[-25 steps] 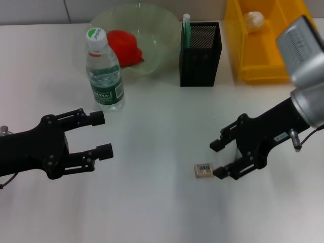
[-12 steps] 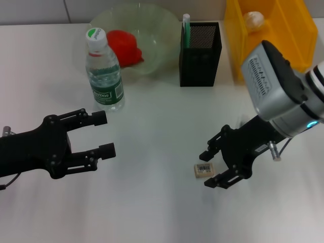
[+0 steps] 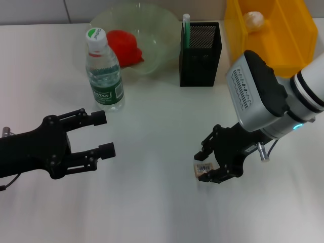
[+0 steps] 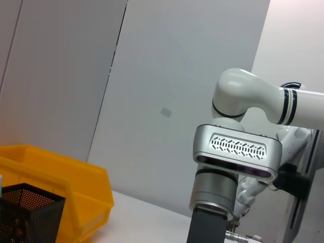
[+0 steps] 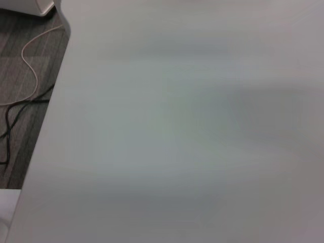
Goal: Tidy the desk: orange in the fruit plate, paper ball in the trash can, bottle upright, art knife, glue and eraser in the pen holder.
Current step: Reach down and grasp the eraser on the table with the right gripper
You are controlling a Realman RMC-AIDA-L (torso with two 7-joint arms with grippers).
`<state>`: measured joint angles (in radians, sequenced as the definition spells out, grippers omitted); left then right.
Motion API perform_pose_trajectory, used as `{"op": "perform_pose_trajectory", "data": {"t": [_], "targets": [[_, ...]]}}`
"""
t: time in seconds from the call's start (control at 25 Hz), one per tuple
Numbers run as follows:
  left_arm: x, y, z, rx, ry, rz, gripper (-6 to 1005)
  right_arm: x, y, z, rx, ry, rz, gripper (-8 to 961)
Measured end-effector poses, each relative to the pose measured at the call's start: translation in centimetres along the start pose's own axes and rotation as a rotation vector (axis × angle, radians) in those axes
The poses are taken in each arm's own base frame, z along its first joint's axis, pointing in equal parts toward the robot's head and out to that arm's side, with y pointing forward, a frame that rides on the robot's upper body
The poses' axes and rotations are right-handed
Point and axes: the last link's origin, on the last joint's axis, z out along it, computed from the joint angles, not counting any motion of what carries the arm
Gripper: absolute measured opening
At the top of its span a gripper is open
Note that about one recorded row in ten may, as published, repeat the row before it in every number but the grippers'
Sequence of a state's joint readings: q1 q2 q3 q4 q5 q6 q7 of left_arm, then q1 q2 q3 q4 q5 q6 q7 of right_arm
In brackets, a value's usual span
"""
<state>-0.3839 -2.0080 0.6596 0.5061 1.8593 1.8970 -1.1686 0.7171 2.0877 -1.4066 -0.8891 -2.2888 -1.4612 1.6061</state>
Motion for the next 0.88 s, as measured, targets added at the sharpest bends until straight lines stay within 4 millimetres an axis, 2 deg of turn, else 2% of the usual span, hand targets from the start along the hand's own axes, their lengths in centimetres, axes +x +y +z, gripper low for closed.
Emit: {"op": "perform_pose_trajectory", "data": {"t": [0.88], "targets": [[-0.06, 0.1, 0.14, 0.001, 0.008, 0.004, 786, -0.03, -0.14, 0.77, 0.017, 0.036, -0.029, 340]]}}
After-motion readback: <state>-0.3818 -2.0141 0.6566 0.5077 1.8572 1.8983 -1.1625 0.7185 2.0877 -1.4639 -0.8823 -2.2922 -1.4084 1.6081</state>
